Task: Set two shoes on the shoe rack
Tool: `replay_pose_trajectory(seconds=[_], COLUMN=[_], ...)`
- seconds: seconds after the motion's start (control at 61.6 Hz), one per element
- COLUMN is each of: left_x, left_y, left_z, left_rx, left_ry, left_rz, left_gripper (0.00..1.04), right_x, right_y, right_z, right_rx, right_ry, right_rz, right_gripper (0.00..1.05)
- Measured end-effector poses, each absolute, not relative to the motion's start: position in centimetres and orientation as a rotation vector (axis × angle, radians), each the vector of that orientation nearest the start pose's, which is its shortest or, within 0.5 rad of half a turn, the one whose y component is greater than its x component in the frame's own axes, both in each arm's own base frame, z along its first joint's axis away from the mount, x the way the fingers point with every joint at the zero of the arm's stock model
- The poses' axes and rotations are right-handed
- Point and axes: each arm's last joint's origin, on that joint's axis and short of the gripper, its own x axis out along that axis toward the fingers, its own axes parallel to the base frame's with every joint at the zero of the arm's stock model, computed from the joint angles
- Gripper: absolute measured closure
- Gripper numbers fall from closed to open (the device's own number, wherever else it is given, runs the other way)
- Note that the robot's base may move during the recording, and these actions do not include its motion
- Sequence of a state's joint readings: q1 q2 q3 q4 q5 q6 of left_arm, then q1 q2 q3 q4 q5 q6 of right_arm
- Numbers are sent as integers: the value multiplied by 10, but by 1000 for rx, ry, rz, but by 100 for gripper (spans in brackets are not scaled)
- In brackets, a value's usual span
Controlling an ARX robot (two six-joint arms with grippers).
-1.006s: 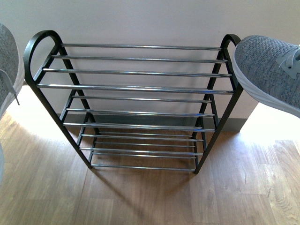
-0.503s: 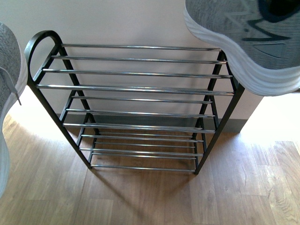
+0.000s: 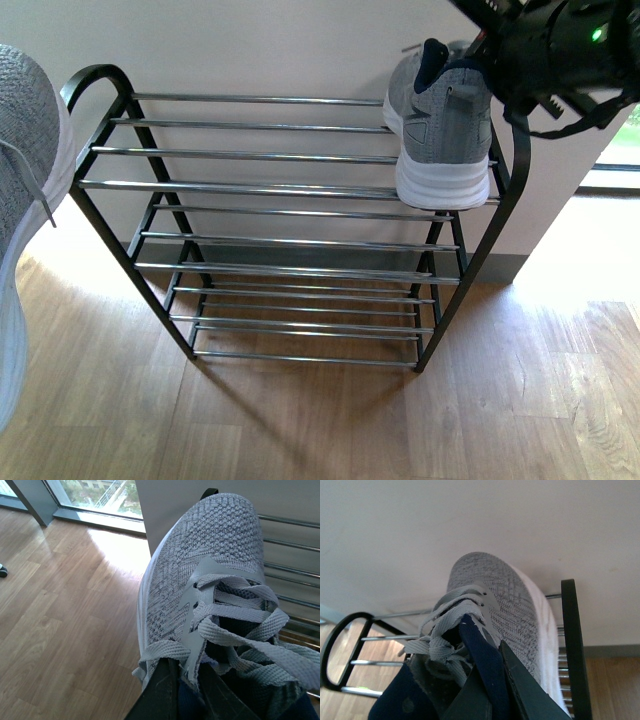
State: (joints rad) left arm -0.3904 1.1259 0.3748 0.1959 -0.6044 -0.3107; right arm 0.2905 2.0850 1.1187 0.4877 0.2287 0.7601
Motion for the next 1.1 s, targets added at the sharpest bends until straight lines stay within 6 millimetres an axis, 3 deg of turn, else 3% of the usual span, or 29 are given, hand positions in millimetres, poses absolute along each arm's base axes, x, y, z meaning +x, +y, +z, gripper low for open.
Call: replay_pose_trajectory(seconds=[0.243, 0.406, 0.584, 0.714, 0.811, 0.925, 0.974, 1.103], left_x=[195, 195, 195, 195, 195, 195, 195, 195], left_y=[-62, -63, -63, -62, -63, -62, -62, -63], left_z=[170, 170, 170, 170, 170, 170, 170, 170], left_rx=[-38, -38, -38, -38, -38, -38, -38, -38], left_ry=[449, 449, 449, 449, 449, 449, 449, 449], left_rz=[281, 280, 281, 282, 281, 282, 282, 281], left_gripper=[103, 103, 103, 103, 103, 103, 103, 103], right_x=[428, 427, 419, 406, 391, 375, 369, 335], right_y=[91, 91, 93, 92, 82, 50, 39, 32], right_z=[110, 110, 118, 150, 175, 188, 186, 175], right_rx=[653, 645, 665, 673, 631, 519, 394, 162], right_ry=[406, 405, 442, 457, 467, 413, 240, 70], right_rz=[-217, -189, -120, -58, -51, -92, -63, -5], right_gripper=[103, 103, 77, 52, 34, 13, 23, 43])
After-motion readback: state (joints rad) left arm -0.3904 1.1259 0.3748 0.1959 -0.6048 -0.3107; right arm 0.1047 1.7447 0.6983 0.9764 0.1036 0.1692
